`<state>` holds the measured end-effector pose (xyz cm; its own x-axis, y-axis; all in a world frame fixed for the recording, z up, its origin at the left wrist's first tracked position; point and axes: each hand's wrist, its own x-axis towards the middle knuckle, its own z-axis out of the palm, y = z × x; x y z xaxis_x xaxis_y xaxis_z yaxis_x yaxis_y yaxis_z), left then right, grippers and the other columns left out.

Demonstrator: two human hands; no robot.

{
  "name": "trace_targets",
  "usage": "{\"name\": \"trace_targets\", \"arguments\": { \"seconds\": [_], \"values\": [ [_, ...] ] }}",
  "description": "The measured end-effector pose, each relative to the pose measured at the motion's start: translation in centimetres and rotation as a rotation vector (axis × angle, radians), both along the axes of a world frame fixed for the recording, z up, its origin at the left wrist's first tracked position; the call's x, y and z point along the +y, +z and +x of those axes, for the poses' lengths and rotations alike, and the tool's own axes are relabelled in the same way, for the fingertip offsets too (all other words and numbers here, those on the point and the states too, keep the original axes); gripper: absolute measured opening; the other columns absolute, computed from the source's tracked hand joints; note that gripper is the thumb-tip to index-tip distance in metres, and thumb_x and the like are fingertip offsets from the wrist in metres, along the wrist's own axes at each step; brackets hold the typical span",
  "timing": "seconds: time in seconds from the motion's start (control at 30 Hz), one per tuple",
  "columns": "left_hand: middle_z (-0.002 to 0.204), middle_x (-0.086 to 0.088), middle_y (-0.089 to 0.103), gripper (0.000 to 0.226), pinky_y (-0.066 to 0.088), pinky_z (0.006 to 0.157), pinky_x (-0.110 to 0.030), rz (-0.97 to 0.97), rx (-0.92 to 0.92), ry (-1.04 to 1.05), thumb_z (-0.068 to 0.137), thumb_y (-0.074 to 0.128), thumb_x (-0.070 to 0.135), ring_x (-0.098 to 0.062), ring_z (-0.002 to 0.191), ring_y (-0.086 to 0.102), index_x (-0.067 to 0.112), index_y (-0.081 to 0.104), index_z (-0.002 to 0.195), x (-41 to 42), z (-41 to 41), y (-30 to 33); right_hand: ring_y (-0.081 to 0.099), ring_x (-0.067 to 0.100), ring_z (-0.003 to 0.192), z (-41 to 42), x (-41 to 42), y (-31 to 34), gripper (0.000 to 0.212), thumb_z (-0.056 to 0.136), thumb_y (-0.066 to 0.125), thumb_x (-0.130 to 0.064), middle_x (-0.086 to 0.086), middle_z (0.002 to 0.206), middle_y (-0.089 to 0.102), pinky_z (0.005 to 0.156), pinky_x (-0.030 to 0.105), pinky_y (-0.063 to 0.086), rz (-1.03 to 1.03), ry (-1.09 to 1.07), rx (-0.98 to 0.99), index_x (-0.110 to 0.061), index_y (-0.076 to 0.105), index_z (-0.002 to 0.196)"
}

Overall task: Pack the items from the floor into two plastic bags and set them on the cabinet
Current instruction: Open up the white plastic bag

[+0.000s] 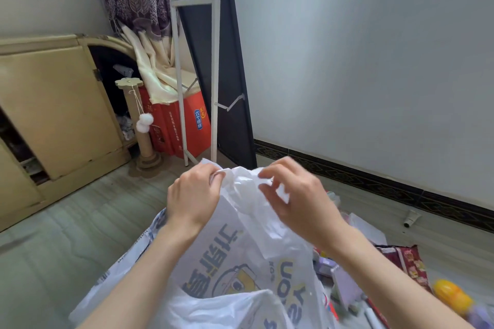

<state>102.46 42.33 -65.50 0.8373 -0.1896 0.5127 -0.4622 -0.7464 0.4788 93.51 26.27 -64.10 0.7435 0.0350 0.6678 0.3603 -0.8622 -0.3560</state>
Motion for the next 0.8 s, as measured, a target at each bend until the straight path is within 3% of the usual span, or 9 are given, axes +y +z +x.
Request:
{"name": "trace_targets", "arguments": {
  "seconds": [0.1, 0.2, 0.3, 0.37, 0.43, 0.47, 0.57, 0.7, 0.8],
  "values": [
    [0.086, 0.001, 0.069, 0.015, 0.042, 0.067, -0.033, -0.066, 0.073, -0.089, 0.089, 0.055, 0.03, -0.026, 0.085, 0.06, 0.023, 0.068, 0.087, 0.6, 0.0, 0.6, 0.059, 0.011, 0.085, 0.4, 0.9, -1.0, 0.034, 0.086, 0.06, -0.029, 0.002, 0.112, 0.06, 0.079, 0.03, 0.051, -0.043, -0.014, 0.192, -0.014, 0.056, 0.116],
    [0.081, 0.006, 0.071, 0.01, 0.051, 0.074, -0.039, -0.158, 0.152, -0.314, 0.087, 0.061, 0.026, -0.017, 0.081, 0.063, 0.023, 0.07, 0.088, 1.0, -0.7, 1.3, 0.043, 0.017, 0.125, 1.1, -1.0, -1.6, 0.068, 0.08, 0.065, -0.042, 0.0, 0.137, 0.045, 0.108, 0.036, 0.034, -0.042, -0.09, 0.304, -0.016, 0.038, 0.136],
    [0.074, 0.008, 0.07, 0.008, 0.052, 0.07, -0.032, -0.286, 0.209, -0.491, 0.084, 0.064, 0.021, -0.01, 0.072, 0.063, 0.024, 0.071, 0.081, 1.1, -1.4, 2.0, 0.033, 0.012, 0.13, 1.4, -2.2, -1.5, 0.073, 0.076, 0.067, -0.046, -0.004, 0.141, 0.042, 0.115, 0.039, 0.023, -0.035, -0.068, 0.32, -0.019, 0.038, 0.137],
    [0.075, 0.012, 0.07, 0.007, 0.05, 0.065, -0.02, -0.37, 0.237, -0.556, 0.08, 0.063, 0.031, -0.004, 0.068, 0.062, 0.032, 0.07, 0.077, 1.0, -1.5, 2.3, 0.047, 0.01, 0.114, 1.5, -2.3, -1.8, 0.047, 0.08, 0.065, -0.04, -0.003, 0.124, 0.055, 0.104, 0.031, 0.036, 0.011, -0.04, 0.321, -0.017, 0.056, 0.12],
    [0.077, 0.015, 0.07, 0.008, 0.047, 0.065, -0.013, -0.419, 0.23, -0.566, 0.077, 0.061, 0.034, 0.001, 0.068, 0.061, 0.034, 0.069, 0.078, 1.2, -1.4, 2.3, 0.052, 0.004, 0.074, 1.6, -2.1, -1.8, 0.014, 0.087, 0.06, -0.025, -0.001, 0.081, 0.061, 0.071, 0.025, 0.041, 0.116, -0.029, 0.286, -0.015, 0.059, 0.079],
    [0.078, 0.014, 0.07, 0.007, 0.047, 0.065, -0.013, -0.423, 0.216, -0.551, 0.078, 0.062, 0.031, 0.001, 0.069, 0.061, 0.034, 0.069, 0.079, 1.3, -1.2, 2.3, 0.046, 0.005, 0.062, 1.8, -2.2, -1.8, 0.023, 0.089, 0.057, -0.019, 0.001, 0.067, 0.056, 0.062, 0.025, 0.034, 0.215, -0.041, 0.291, -0.012, 0.052, 0.069],
    [0.077, 0.018, 0.069, 0.019, 0.046, 0.065, -0.013, -0.356, 0.131, -0.465, 0.083, 0.065, 0.021, 0.001, 0.07, 0.061, 0.038, 0.067, 0.076, 1.9, -0.4, 2.0, 0.036, 0.008, 0.055, 2.1, -2.7, -1.1, 0.029, 0.093, 0.049, -0.015, 0.003, 0.058, 0.044, 0.053, 0.022, 0.026, 0.43, -0.083, 0.284, -0.008, 0.047, 0.065],
    [0.074, 0.012, 0.069, 0.011, 0.05, 0.071, -0.036, -0.19, 0.141, -0.267, 0.086, 0.062, 0.028, -0.012, 0.076, 0.062, 0.032, 0.068, 0.078, 2.8, 1.0, 1.2, 0.024, 0.006, 0.046, 1.8, -3.2, -0.3, 0.041, 0.093, 0.051, -0.021, -0.005, 0.054, 0.028, 0.043, 0.018, 0.02, 0.534, -0.017, 0.297, -0.002, 0.039, 0.059],
    [0.083, 0.01, 0.066, 0.011, 0.047, 0.078, -0.04, -0.057, 0.133, -0.199, 0.09, 0.056, 0.025, -0.02, 0.087, 0.06, 0.028, 0.066, 0.087, 2.6, 0.9, 0.5, 0.023, 0.004, 0.043, 1.7, -3.2, -0.1, 0.041, 0.093, 0.051, -0.018, -0.012, 0.049, 0.026, 0.041, 0.015, 0.018, 0.577, 0.024, 0.323, -0.013, 0.036, 0.055]
  ]
}}
